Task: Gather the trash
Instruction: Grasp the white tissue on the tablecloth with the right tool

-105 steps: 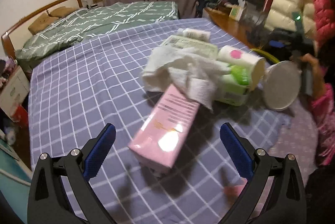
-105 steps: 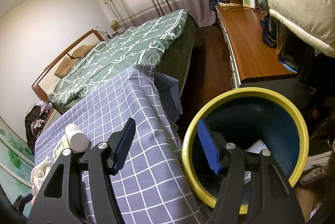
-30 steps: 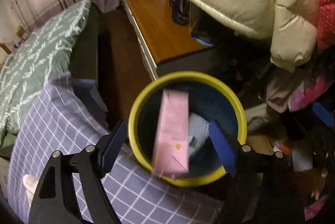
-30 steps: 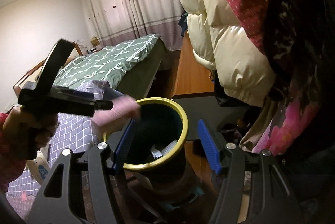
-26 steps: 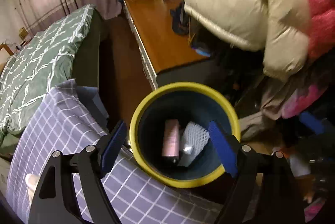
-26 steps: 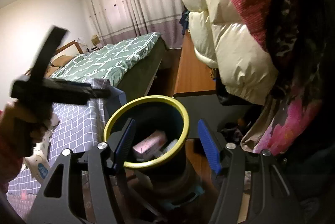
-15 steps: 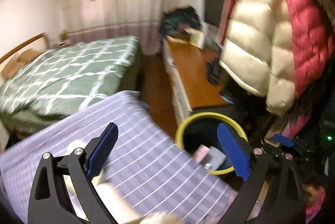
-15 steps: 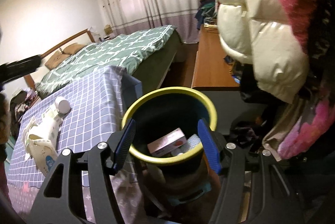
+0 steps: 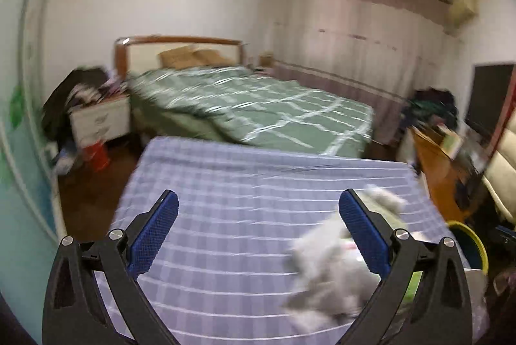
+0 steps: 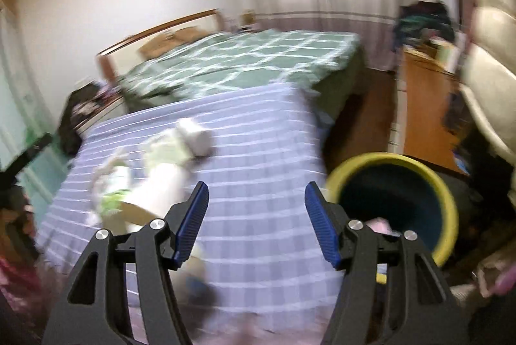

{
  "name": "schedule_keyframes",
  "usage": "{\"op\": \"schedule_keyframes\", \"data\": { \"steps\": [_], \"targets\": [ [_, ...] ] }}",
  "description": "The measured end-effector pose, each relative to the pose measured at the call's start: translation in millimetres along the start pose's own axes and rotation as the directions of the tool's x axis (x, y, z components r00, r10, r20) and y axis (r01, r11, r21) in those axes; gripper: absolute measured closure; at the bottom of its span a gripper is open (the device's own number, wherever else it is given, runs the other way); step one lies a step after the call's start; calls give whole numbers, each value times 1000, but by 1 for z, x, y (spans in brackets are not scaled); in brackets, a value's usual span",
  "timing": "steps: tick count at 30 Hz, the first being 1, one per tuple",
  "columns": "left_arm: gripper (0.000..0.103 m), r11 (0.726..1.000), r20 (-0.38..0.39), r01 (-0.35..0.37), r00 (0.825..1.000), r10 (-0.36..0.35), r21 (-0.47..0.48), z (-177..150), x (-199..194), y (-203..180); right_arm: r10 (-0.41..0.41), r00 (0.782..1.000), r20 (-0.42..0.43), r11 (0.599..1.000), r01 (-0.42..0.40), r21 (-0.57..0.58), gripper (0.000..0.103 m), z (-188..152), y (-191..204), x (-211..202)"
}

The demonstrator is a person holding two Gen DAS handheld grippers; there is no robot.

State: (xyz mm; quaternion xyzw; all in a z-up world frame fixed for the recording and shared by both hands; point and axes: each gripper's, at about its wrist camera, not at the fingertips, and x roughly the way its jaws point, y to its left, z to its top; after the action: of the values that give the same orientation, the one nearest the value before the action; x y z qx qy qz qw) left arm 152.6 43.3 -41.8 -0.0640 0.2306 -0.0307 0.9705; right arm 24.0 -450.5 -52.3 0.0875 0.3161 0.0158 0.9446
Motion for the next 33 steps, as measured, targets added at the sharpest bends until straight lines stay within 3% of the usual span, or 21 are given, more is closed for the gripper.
{"op": "schedule_keyframes", "data": {
  "steps": [4, 7, 10, 18, 26, 31, 33],
  "targets": [
    [5, 990, -15, -138, 990, 137, -39, -13, 10, 45, 114, 993, -25, 988, -116, -103, 44, 23, 65, 26],
    [5, 980, -30, -150, 989, 147, -131, -19, 11, 69, 193, 979, -70, 969, -202, -143, 44, 35, 105, 45],
    [5, 973, -22, -177, 984, 175, -147, -21, 9, 78, 257, 956, -144, 944, -280, -175, 44, 45, 145, 74],
    [5, 973, 31, -186, 981, 192, -134, -19, -3, 76, 202, 937, -285, 916, -283, -283, 44, 33, 224, 143],
    [5, 976, 37, -183, 981, 189, -121, -18, -13, 68, 132, 943, -305, 906, -240, -350, 45, 18, 243, 170],
    [5, 977, 29, -179, 983, 184, -116, -18, -14, 65, 102, 957, -272, 905, -203, -375, 60, 15, 247, 172],
    [5, 977, 25, -177, 983, 181, -116, -18, -13, 65, 97, 961, -260, 907, -193, -375, 74, 16, 246, 172]
  ]
}}
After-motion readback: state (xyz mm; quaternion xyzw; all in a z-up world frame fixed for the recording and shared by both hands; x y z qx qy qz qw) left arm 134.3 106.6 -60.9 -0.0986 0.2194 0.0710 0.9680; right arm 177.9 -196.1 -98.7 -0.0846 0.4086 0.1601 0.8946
